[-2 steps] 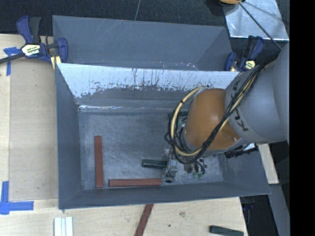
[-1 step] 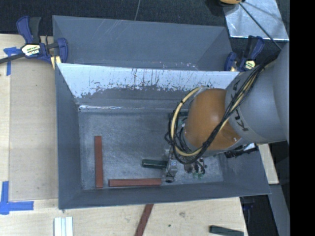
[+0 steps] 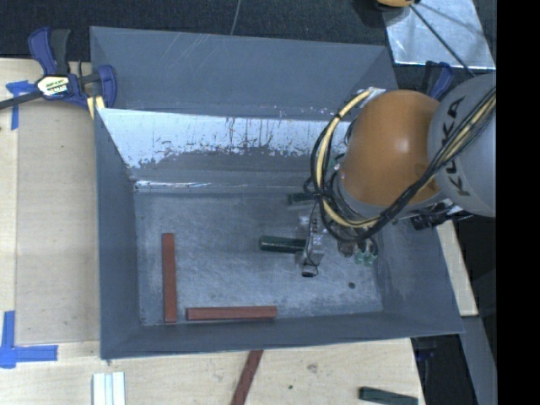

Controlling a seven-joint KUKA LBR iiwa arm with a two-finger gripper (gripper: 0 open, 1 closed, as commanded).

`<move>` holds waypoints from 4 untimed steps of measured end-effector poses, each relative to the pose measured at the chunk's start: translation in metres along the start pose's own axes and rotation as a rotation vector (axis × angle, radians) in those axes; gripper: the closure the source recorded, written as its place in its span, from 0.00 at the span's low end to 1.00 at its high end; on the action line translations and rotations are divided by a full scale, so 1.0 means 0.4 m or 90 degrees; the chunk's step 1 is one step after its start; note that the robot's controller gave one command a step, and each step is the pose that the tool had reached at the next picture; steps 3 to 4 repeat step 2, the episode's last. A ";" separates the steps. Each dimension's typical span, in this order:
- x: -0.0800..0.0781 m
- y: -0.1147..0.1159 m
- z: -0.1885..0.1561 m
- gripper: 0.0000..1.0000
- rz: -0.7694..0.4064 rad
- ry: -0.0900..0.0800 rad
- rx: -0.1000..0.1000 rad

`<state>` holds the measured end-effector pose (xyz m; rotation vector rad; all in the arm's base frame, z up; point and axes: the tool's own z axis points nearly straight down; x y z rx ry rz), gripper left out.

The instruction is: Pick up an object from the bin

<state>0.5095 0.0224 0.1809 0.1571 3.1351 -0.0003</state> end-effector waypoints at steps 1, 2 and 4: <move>0.000 0.000 0.000 1.00 0.000 0.000 0.000; -0.035 0.024 -0.187 1.00 0.002 0.000 0.000; -0.035 0.024 -0.187 1.00 0.002 0.000 0.000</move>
Offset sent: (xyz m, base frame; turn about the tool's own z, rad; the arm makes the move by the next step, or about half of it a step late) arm 0.0139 0.0086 0.0744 0.0050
